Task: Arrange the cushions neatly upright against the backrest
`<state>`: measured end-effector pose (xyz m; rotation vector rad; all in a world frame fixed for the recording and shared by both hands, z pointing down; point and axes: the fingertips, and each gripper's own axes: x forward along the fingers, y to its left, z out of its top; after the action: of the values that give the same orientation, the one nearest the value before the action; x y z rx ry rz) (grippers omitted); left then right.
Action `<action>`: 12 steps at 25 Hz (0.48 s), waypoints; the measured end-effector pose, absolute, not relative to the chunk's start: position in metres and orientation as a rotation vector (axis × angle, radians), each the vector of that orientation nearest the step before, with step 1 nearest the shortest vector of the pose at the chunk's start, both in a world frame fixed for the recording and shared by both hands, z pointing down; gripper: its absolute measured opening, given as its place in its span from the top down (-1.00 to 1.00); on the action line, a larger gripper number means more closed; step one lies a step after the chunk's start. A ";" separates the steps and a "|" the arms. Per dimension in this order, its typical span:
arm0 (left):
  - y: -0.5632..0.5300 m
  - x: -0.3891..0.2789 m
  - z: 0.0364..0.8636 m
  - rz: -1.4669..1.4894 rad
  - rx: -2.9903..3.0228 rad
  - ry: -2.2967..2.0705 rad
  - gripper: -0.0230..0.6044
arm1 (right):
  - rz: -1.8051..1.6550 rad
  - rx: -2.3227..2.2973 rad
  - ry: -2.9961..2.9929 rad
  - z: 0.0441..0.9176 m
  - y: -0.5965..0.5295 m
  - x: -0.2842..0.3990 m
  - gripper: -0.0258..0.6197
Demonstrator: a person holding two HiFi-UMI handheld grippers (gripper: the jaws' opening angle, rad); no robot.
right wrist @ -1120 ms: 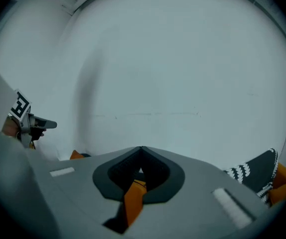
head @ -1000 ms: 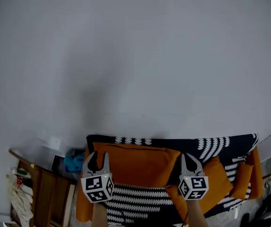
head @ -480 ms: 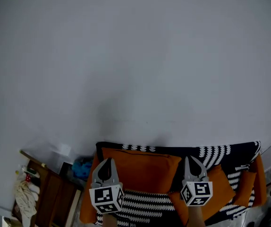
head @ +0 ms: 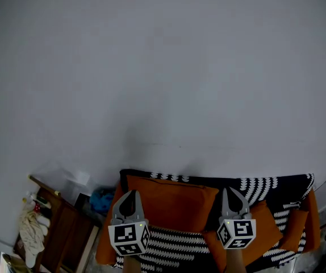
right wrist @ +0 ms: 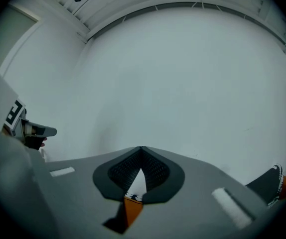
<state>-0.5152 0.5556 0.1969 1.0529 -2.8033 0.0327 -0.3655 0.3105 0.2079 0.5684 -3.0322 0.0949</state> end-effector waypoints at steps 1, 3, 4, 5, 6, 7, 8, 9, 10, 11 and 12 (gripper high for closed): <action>0.556 -0.514 0.196 0.029 1.051 -2.805 0.91 | 0.094 0.563 -3.032 0.208 0.312 -0.365 0.89; 0.556 -0.512 0.196 0.033 1.050 -2.807 0.92 | 0.097 0.551 -3.032 0.209 0.313 -0.365 0.89; 0.556 -0.511 0.196 0.036 1.052 -2.808 0.91 | 0.099 0.546 -3.032 0.210 0.315 -0.365 0.89; 0.557 -0.510 0.196 0.038 1.054 -2.808 0.91 | 0.102 0.541 -3.032 0.211 0.316 -0.365 0.89; 0.558 -0.510 0.196 0.040 1.055 -2.809 0.91 | 0.105 0.538 -3.032 0.211 0.318 -0.365 0.89; 0.558 -0.509 0.196 0.043 1.053 -2.812 0.91 | 0.108 0.534 -3.032 0.212 0.319 -0.365 0.89; 0.558 -0.508 0.197 0.046 1.051 -2.814 0.91 | 0.112 0.529 -3.032 0.213 0.320 -0.365 0.89; 0.558 -0.508 0.197 0.050 1.047 -2.816 0.92 | 0.115 0.525 -3.030 0.214 0.320 -0.365 0.89; 0.558 -0.508 0.196 0.053 1.042 -2.818 0.92 | 0.117 0.522 -3.027 0.215 0.320 -0.365 0.89; 0.558 -0.507 0.196 0.056 1.038 -2.821 0.92 | 0.118 0.521 -3.024 0.217 0.319 -0.365 0.89; 0.558 -0.506 0.196 0.059 1.034 -2.824 0.92 | 0.119 0.522 -3.021 0.218 0.319 -0.364 0.89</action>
<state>-0.5061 0.5577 0.1956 1.0342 -2.8237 0.0589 -0.3641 0.3192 0.2182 0.5215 -3.0207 0.1189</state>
